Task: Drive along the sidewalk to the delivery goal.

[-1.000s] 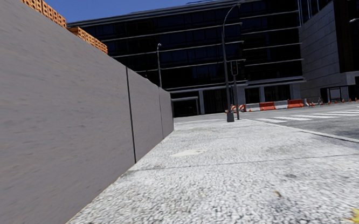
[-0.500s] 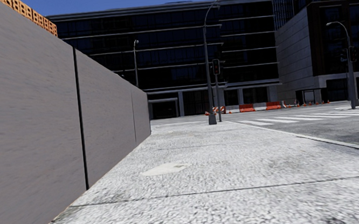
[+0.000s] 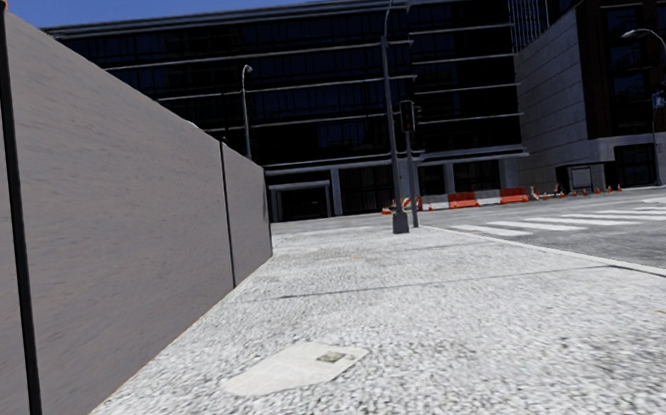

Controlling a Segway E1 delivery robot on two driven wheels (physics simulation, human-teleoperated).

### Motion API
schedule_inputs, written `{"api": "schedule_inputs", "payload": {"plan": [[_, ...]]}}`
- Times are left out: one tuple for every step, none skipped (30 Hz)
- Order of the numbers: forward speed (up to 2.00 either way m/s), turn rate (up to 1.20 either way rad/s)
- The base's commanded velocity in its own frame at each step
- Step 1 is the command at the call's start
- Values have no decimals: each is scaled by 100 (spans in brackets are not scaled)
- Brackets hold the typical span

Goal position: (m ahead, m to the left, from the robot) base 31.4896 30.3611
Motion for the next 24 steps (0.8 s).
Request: {"api": "schedule_inputs", "payload": {"plan": [[200,0],[200,0],[200,0],[200,0],[200,0],[200,0],[200,0],[200,0],[200,0],[200,0],[200,0],[200,0],[200,0],[200,0],[200,0],[200,0],[200,0],[200,0],[200,0],[200,0],[200,0],[200,0],[200,0],[200,0]]}}
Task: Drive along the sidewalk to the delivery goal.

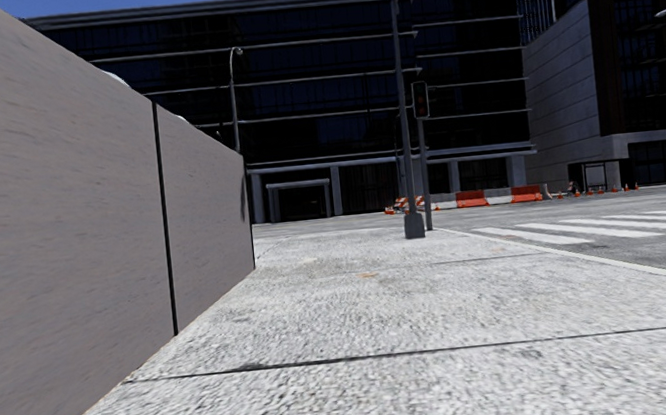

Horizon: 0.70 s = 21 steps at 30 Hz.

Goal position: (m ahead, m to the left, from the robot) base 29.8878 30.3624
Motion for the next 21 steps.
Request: {"api": "schedule_inputs", "payload": {"plan": [[200,0],[200,0],[200,0],[200,0],[200,0],[200,0],[200,0],[200,0],[200,0],[200,0],[200,0],[200,0],[200,0],[200,0],[200,0],[200,0],[200,0],[200,0],[200,0],[200,0],[200,0]]}}
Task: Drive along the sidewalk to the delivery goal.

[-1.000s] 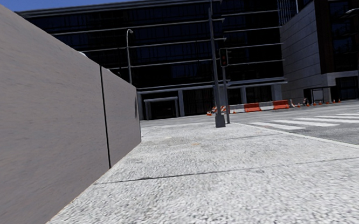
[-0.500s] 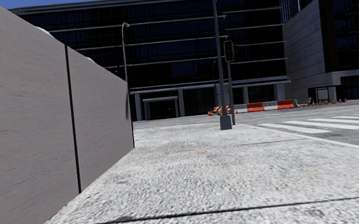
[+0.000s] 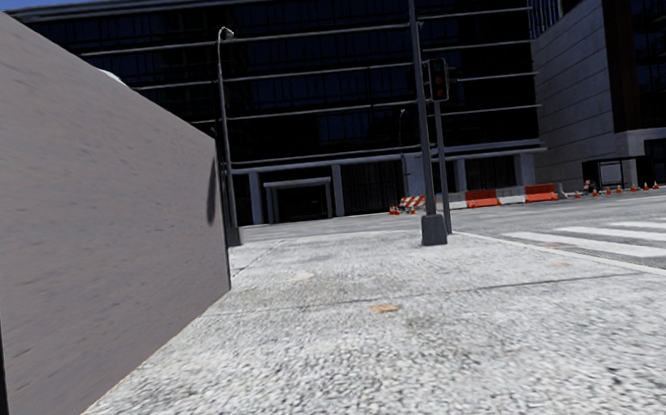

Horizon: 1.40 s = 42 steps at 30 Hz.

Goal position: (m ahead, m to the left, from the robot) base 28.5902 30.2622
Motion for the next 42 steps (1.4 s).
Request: {"api": "schedule_inputs", "payload": {"plan": [[200,0],[200,0],[200,0],[200,0],[200,0],[200,0],[200,0],[200,0],[200,0],[200,0],[200,0],[200,0],[200,0],[200,0],[200,0],[200,0],[200,0],[200,0],[200,0],[200,0],[200,0],[200,0],[200,0],[200,0],[200,0],[200,0],[200,0],[200,0],[200,0],[200,0],[200,0],[200,0],[200,0],[200,0],[200,0],[200,0],[200,1],[200,2],[200,2],[200,2],[200,9],[200,20]]}}
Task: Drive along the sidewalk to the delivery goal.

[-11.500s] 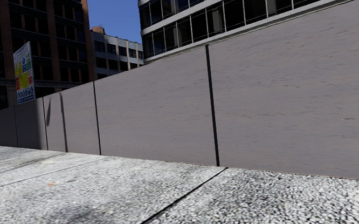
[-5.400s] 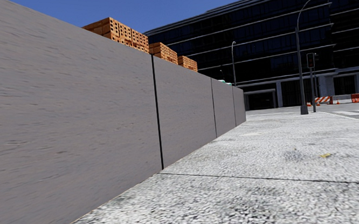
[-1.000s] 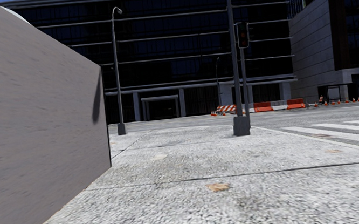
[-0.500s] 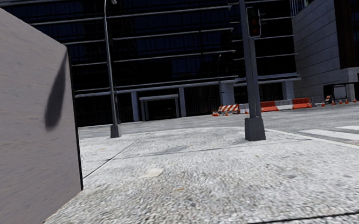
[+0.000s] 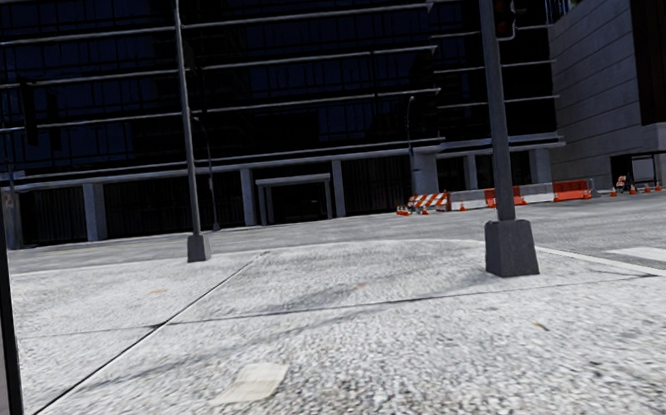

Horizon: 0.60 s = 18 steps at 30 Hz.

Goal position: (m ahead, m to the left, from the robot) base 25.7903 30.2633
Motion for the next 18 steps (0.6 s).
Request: {"api": "schedule_inputs", "payload": {"plan": [[200,34],[200,47],[200,47],[200,65],[200,74],[200,75],[200,76],[200,76],[200,76],[200,76],[200,76],[200,76],[200,76],[200,76],[200,76],[200,76],[200,76],[200,76]]}}
